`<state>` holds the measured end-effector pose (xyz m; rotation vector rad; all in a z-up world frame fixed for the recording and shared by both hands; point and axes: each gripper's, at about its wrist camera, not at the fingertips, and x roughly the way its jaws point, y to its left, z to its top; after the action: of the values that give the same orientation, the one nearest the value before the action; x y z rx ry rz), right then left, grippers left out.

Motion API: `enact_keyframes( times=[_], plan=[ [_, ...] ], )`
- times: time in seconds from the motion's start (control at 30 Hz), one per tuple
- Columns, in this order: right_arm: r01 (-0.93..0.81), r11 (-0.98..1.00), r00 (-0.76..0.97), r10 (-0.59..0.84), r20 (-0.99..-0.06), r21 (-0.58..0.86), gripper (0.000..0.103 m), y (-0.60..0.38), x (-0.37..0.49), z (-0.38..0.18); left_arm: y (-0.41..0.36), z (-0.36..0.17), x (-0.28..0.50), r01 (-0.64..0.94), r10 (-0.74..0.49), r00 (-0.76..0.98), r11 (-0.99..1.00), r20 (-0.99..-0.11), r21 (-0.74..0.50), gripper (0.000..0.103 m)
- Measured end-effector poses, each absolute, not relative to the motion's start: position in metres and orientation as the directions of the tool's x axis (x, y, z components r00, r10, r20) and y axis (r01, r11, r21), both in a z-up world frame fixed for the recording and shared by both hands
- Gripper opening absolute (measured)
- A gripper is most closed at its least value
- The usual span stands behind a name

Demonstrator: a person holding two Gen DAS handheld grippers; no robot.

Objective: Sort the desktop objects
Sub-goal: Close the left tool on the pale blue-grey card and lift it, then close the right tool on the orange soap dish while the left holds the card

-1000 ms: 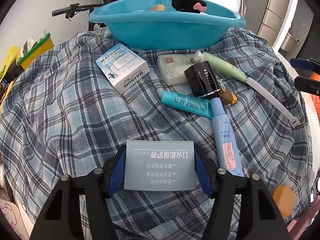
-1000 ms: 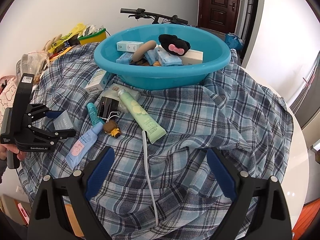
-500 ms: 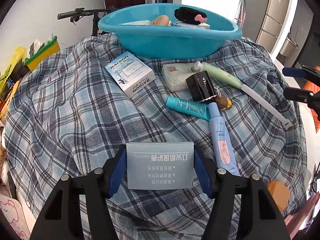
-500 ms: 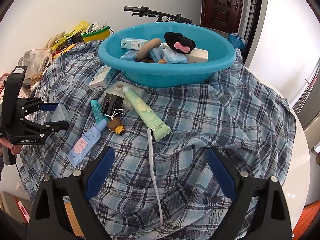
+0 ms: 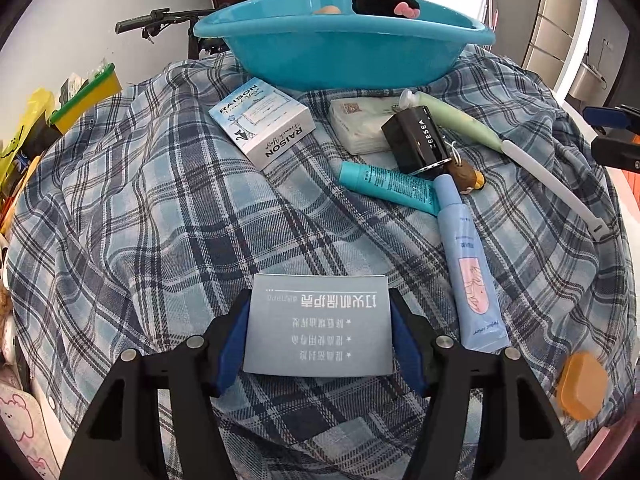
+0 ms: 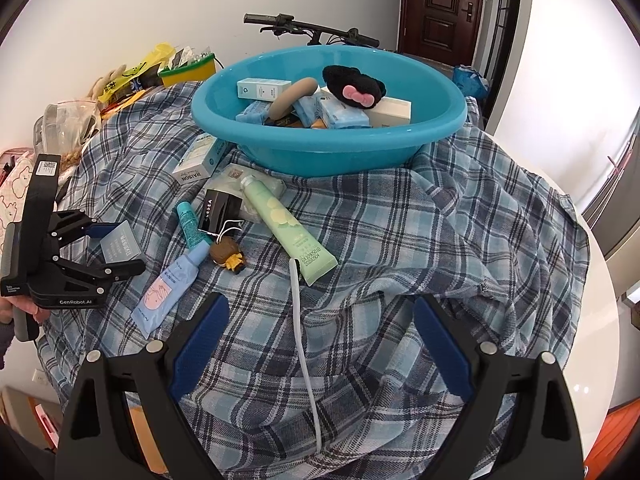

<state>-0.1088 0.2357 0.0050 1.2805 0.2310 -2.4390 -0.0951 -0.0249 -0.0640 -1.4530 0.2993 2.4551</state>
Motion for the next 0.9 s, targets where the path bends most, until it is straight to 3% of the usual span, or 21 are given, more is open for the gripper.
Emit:
enact_keyframes(
  times=[0.23,0.53,0.63,0.8,0.9],
  plan=[
    [0.420,-0.907,-0.495,-0.269,-0.827,0.043,0.093,0.230,-0.104,-0.002,-0.027,-0.060,-0.093,-0.316,0.135,-0.475,-0.948,-0.870,0.025,0.066],
    [0.484,-0.873,-0.445,-0.303,-0.842,0.059,0.082,0.222,-0.082,-0.012,-0.022,-0.028,-0.078,-0.327,0.141,-0.558,-0.943,-0.818,0.061,0.066],
    [0.489,-0.868,-0.430,-0.323,-0.843,0.083,0.072,0.221,-0.078,-0.014,-0.022,-0.022,-0.075,-0.313,0.142,-0.564,-0.948,-0.814,0.052,0.066],
    [0.540,-0.826,-0.336,-0.387,-0.859,0.161,0.036,0.214,-0.064,-0.022,-0.018,-0.014,-0.053,-0.309,0.113,-0.604,-0.946,-0.789,0.101,0.066],
    [0.578,-0.796,-0.269,-0.392,-0.880,0.178,0.031,0.206,-0.045,-0.034,-0.018,-0.010,-0.040,-0.327,0.141,-0.585,-0.942,-0.799,0.073,0.066]
  ],
)
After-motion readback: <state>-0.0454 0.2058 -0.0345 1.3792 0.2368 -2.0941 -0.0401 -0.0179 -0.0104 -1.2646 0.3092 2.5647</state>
